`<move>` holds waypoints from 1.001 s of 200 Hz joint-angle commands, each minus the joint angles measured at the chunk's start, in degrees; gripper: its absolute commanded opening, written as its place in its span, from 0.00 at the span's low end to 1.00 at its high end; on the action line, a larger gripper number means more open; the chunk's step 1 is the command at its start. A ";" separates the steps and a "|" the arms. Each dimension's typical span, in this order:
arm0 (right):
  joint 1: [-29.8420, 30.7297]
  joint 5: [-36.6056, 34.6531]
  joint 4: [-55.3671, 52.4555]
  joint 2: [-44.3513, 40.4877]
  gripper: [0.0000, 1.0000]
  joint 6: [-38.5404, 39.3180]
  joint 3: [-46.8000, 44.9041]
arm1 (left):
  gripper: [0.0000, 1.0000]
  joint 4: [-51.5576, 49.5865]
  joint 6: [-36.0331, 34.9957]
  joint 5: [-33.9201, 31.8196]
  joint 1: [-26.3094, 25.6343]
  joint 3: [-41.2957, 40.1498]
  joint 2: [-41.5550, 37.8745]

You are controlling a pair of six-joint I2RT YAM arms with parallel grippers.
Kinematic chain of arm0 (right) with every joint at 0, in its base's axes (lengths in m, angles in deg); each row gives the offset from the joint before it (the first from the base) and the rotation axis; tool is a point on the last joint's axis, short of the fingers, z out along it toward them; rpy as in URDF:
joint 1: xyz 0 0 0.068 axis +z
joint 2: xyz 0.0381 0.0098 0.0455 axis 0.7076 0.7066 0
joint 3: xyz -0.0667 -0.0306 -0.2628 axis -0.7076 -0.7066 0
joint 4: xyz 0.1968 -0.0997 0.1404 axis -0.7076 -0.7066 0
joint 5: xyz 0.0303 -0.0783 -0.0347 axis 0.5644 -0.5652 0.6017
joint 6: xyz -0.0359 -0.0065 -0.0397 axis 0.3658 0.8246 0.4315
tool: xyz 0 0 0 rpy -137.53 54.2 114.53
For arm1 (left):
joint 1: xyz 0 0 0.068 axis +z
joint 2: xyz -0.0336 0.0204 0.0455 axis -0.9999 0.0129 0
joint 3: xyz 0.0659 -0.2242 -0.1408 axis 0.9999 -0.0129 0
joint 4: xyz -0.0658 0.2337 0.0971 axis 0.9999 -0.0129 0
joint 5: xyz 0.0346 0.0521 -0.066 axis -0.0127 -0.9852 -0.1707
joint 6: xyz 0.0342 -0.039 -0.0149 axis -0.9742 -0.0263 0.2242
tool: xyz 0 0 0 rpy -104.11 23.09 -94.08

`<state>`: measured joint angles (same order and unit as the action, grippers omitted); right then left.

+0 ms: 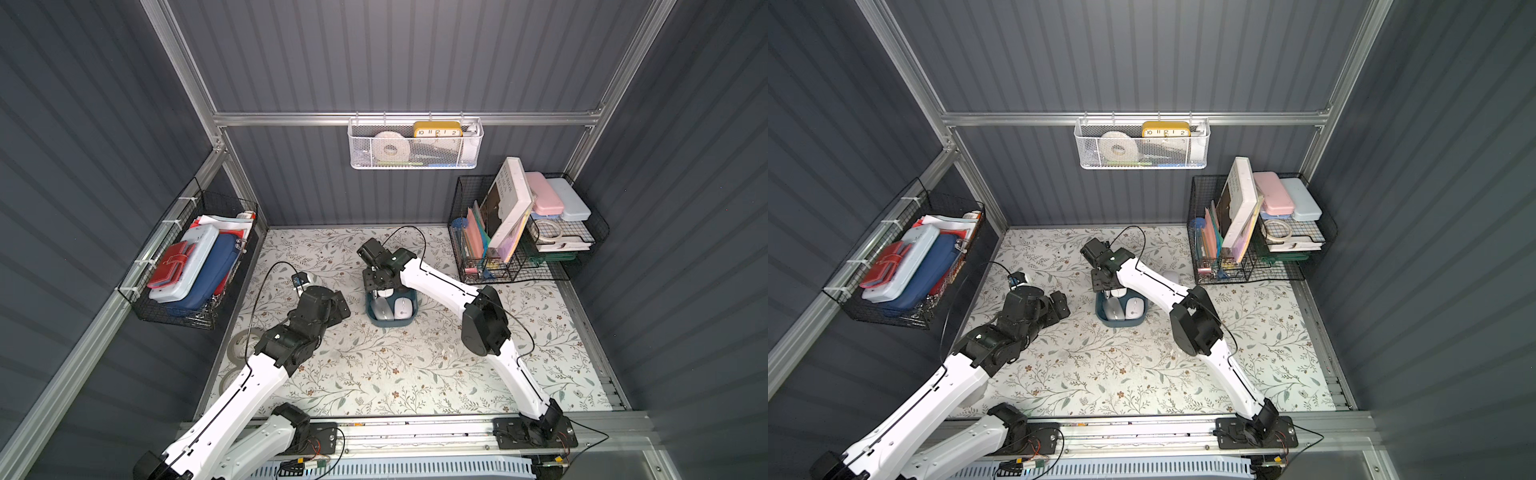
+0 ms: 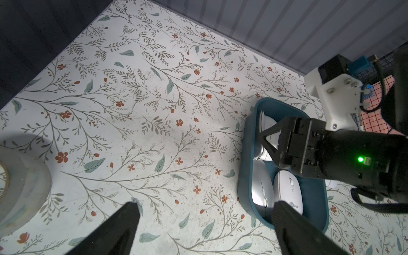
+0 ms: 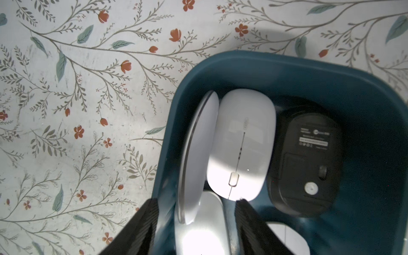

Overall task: Take out the mouse from the storage box
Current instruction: Pick up the mouse from the storage box.

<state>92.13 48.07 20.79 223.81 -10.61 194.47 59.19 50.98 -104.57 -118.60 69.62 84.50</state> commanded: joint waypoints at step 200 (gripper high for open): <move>-2.01 3.37 1.09 5.79 0.43 -1.56 4.12 | 0.99 -0.83 -0.15 -0.78 -0.01 -0.56 -0.02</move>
<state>90.80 51.39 20.88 228.64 -11.88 196.44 59.21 50.96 -105.01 -118.60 69.62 84.52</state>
